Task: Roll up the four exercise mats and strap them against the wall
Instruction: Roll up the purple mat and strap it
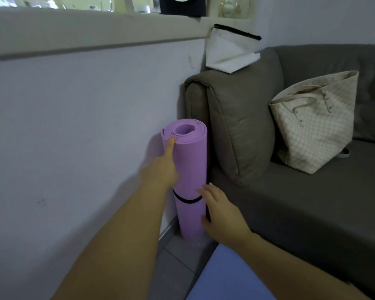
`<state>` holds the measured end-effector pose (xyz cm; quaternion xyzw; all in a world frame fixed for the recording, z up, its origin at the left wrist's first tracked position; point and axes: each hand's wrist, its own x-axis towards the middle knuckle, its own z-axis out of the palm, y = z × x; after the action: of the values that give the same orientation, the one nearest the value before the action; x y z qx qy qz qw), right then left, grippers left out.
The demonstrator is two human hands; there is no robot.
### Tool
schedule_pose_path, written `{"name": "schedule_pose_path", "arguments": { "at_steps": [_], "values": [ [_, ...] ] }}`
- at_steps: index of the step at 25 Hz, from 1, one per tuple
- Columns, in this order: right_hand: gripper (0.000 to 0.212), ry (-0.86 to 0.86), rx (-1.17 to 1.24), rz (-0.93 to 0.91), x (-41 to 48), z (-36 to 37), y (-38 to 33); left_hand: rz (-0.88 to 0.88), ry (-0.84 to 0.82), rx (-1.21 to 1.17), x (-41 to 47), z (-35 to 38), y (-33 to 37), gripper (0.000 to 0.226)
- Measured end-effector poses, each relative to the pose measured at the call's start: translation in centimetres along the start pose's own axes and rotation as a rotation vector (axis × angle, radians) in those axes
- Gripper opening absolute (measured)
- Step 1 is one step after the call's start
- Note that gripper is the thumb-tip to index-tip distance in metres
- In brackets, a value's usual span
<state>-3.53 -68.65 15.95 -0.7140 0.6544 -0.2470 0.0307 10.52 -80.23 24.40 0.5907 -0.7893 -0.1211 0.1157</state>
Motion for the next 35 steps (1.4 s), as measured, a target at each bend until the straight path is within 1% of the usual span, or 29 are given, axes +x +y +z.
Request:
{"name": "schedule_pose_path", "arguments": {
  "at_steps": [2,4,6,9,10,12,14,15,18,20,22,24,25,26,28,29,32,33,35],
  "values": [
    [0.044,-0.166,-0.017,0.113,-0.5,-2.5,1.1,-0.023,-0.046,0.077,-0.4,-0.7,0.4,0.094],
    [0.032,-0.22,-0.017,0.158,-0.4,-5.3,1.7,-0.009,-0.101,0.135,-1.0,-1.4,1.5,0.098],
    [0.031,-0.21,0.014,0.136,-0.5,-7.6,1.4,0.027,-0.116,0.084,-1.1,-1.8,2.1,0.1],
    [0.033,-0.194,0.061,0.073,-1.6,-9.6,1.1,0.022,-0.044,-0.084,-1.7,-1.9,2.2,0.098],
    [0.033,-0.191,0.078,0.063,-2.1,-10.3,1.4,0.013,-0.017,-0.075,-2.2,-2.0,2.5,0.095],
    [0.031,-0.213,0.105,0.064,-2.9,-11.1,1.9,0.033,0.068,0.066,-3.0,-1.8,3.3,0.082],
    [0.028,-0.228,0.115,0.072,-3.6,-11.7,2.7,0.13,0.142,0.189,-3.6,-1.8,5.1,0.071],
    [0.026,-0.223,0.123,0.082,-3.7,-11.8,2.9,0.181,0.143,0.199,-3.6,-1.8,5.8,0.068],
    [0.025,-0.21,0.14,0.093,-3.1,-12.0,3.2,0.278,0.077,0.186,-2.6,-1.0,6.9,0.061],
    [0.027,-0.23,0.129,0.076,-2.4,-12.0,3.2,0.326,0.092,0.163,-2.6,-0.2,7.4,0.06],
    [0.028,-0.225,0.119,0.062,-1.8,-12.0,3.1,0.319,0.135,0.222,-2.7,0.1,7.5,0.058],
    [0.027,-0.218,0.112,0.053,-1.3,-12.1,2.9,0.233,0.177,0.304,-2.6,-0.2,7.5,0.052],
    [0.027,-0.217,0.114,0.05,-1.2,-12.1,2.9,0.181,0.186,0.273,-2.4,-0.3,7.5,0.048],
    [0.027,-0.216,0.115,0.049,-1.1,-12.0,2.8,0.148,0.189,0.187,-2.5,-0.3,7.6,0.043],
    [0.028,-0.216,0.103,0.035,-1.0,-11.9,2.7,0.144,0.195,0.03,-2.2,-0.1,7.4,0.034],
    [0.029,-0.217,0.103,0.032,-1.0,-11.8,2.7,0.14,0.203,-0.005,-2.0,0.0,7.3,0.032],
    [0.029,-0.231,0.117,0.039,-0.7,-11.6,2.8,0.2,0.205,0.203,-1.3,-0.4,7.0,0.038],
    [0.029,-0.231,0.112,0.035,-0.7,-11.5,2.8,0.218,0.205,0.242,-0.9,-0.3,6.8,0.045],
    [0.029,-0.239,0.103,0.025,-0.7,-11.5,2.8,0.226,0.172,0.313,-0.3,-0.1,6.2,0.065]
  ]
}}
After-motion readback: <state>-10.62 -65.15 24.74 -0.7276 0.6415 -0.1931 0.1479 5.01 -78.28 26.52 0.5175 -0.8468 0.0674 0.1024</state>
